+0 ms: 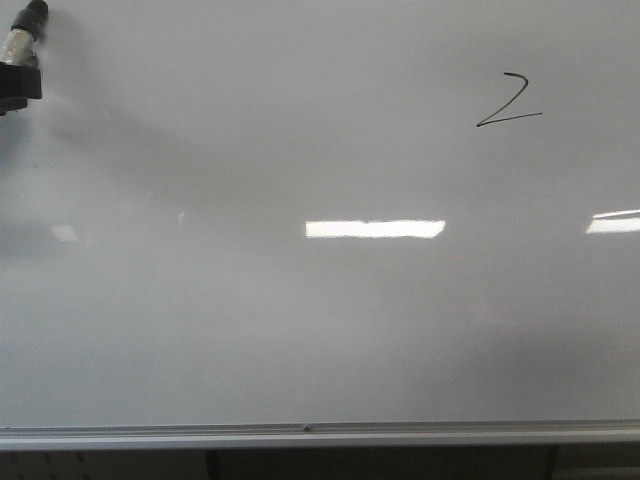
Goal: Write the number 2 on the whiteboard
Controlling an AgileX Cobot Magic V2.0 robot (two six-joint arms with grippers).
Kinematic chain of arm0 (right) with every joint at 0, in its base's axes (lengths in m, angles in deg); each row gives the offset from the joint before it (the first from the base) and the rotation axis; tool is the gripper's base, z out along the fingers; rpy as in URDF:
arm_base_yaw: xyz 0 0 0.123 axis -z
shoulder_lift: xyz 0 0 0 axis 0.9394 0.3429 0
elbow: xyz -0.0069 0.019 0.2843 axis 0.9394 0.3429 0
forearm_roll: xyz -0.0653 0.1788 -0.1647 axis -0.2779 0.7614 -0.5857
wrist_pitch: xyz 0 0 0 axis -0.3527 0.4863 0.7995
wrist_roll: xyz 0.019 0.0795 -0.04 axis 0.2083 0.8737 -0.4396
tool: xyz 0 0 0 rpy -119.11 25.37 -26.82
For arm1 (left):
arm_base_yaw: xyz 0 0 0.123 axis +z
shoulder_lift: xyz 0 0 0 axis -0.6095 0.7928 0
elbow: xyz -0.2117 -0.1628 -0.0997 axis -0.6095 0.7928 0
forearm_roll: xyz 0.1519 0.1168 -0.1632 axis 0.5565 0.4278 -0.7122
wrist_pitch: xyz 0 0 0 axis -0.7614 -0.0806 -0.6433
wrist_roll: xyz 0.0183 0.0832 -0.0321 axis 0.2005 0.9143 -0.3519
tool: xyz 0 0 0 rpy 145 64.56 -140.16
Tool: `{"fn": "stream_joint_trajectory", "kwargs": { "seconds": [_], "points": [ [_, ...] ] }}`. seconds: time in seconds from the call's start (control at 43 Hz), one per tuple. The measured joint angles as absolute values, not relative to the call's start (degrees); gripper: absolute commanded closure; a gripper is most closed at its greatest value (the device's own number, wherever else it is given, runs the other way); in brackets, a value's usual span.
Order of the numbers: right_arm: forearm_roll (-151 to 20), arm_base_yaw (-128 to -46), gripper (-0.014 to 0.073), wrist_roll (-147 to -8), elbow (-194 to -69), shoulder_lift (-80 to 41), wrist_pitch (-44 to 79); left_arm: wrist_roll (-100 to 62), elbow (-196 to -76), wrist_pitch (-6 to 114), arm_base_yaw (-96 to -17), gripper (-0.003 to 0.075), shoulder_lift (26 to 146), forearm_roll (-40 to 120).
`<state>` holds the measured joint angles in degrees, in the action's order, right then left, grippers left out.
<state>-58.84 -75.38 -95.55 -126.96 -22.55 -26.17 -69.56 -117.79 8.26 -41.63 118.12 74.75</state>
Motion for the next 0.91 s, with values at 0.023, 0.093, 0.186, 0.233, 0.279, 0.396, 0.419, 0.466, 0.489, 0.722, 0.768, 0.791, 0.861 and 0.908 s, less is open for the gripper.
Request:
{"fn": "stream_joint_trajectory", "kwargs": {
  "seconds": [0.023, 0.093, 0.186, 0.233, 0.279, 0.396, 0.419, 0.466, 0.489, 0.722, 0.768, 0.791, 0.861, 0.908],
  "points": [
    [-58.84, -75.38, 0.0086, -95.55, -126.96, -22.55, -26.17, -69.56, -118.17, 8.73, -41.63, 0.0666, 118.38, 74.75],
    [-58.84, -75.38, 0.0086, -95.55, -126.96, -22.55, -26.17, -69.56, -119.52, 10.93, -41.63, 0.0666, 118.95, 74.88],
    [-58.84, -75.38, 0.0086, -95.55, -126.96, -22.55, -26.17, -69.56, -121.17, 15.32, -41.63, 0.0651, 118.96, 75.11],
    [-58.84, -75.38, 0.0086, -95.45, -126.96, -22.55, -26.17, -69.56, -122.11, 17.80, -41.63, 0.0613, 118.96, 75.45],
    [-58.84, -75.38, 0.0086, -95.45, -126.96, -22.55, -26.17, -69.56, -123.06, 19.87, -41.63, 0.0559, 118.96, 75.72],
    [-58.84, -75.38, 0.0086, -95.45, -126.96, -22.55, -26.17, -69.56, -124.62, 23.42, -41.63, 0.0424, 118.96, 76.27],
    [-58.84, -75.38, 0.0086, -95.45, -127.06, -22.55, -26.17, -69.56, -124.87, 23.78, -41.63, 0.0395, 118.96, 76.43],
    [-58.84, -75.38, 0.0086, -95.45, -127.05, -22.55, -26.17, -69.56, -124.99, 24.29, -41.75, 0.0355, 118.96, 76.68],
    [-58.84, -75.38, 0.0086, -95.45, -127.05, -22.55, -26.17, -69.56, -125.10, 24.43, -41.75, 0.0342, 118.96, 76.85],
    [-58.84, -75.38, 0.0086, -95.45, -127.05, -22.55, -26.17, -69.56, -125.51, 28.20, -41.97, 0.0310, 117.97, 77.12],
    [-58.84, -75.38, 0.0086, -95.45, -127.05, -22.55, -26.17, -69.56, -125.51, 30.10, -41.74, 0.0310, 117.21, 76.84],
    [-58.84, -75.38, 0.0086, -95.45, -127.05, -22.55, -26.17, -69.56, -125.51, 31.24, -41.73, 0.0310, 116.68, 76.73],
    [-58.84, -75.38, 0.0086, -94.34, -127.05, -22.55, -26.17, -69.56, -125.51, 35.04, -41.73, 0.0310, 114.10, 76.73],
    [-58.84, -75.38, 0.0086, -93.22, -127.05, -22.55, -26.17, -69.56, -125.57, 37.94, -41.66, 0.0311, 112.08, 77.48]
  ]
}}
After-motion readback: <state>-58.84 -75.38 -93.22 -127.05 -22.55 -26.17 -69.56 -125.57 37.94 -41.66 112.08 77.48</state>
